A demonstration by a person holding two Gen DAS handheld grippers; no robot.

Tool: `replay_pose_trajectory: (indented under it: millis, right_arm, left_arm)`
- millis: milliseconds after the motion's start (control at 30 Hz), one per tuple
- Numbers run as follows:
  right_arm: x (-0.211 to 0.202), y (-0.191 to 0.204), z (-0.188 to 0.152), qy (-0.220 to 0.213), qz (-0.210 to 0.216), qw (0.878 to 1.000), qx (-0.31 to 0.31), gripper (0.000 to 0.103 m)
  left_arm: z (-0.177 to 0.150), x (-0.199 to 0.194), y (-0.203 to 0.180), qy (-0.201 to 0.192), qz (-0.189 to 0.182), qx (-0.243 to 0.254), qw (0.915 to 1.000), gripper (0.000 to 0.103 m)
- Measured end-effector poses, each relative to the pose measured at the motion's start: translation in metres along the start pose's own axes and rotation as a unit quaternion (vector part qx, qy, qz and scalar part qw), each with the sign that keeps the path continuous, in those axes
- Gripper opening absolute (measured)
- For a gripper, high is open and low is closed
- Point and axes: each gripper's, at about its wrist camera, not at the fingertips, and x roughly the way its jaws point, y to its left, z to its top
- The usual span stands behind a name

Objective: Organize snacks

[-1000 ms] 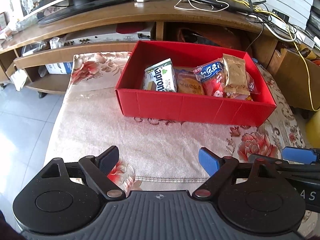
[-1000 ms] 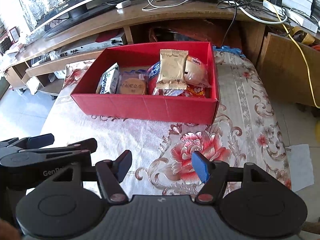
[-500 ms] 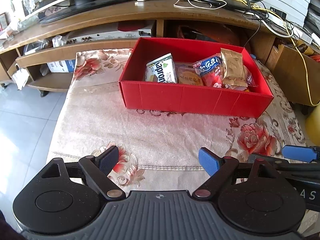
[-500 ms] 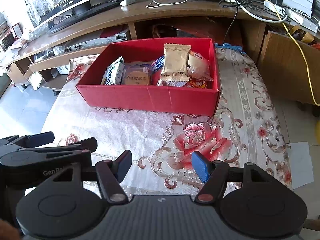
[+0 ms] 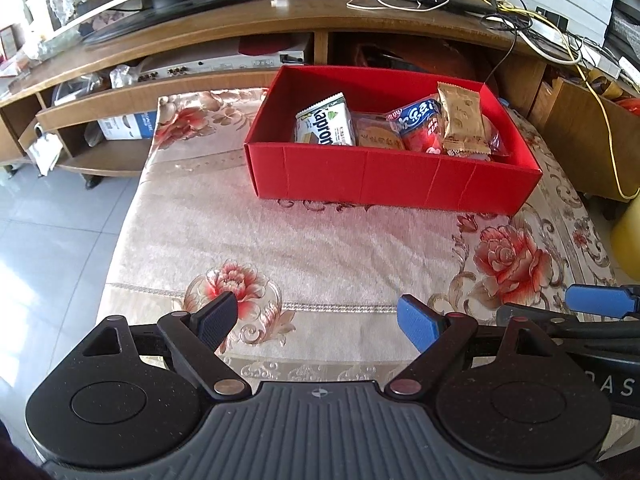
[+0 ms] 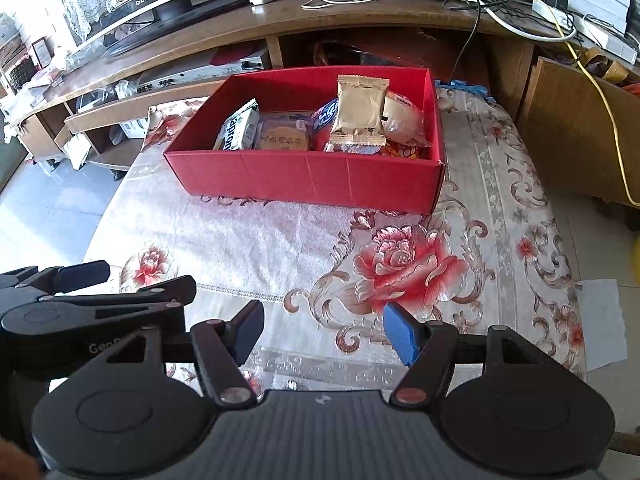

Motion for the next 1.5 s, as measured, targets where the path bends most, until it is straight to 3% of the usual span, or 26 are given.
replay_pose_trajectory:
  millis: [1500]
  right_arm:
    - [-0.018,0.007,-0.027,0.002,0.0,1.0,-0.009,0.068]
  left_arm:
    - [-0.022,-0.02,0.001,-0.002,0.001,0.016,0.9999,0.09]
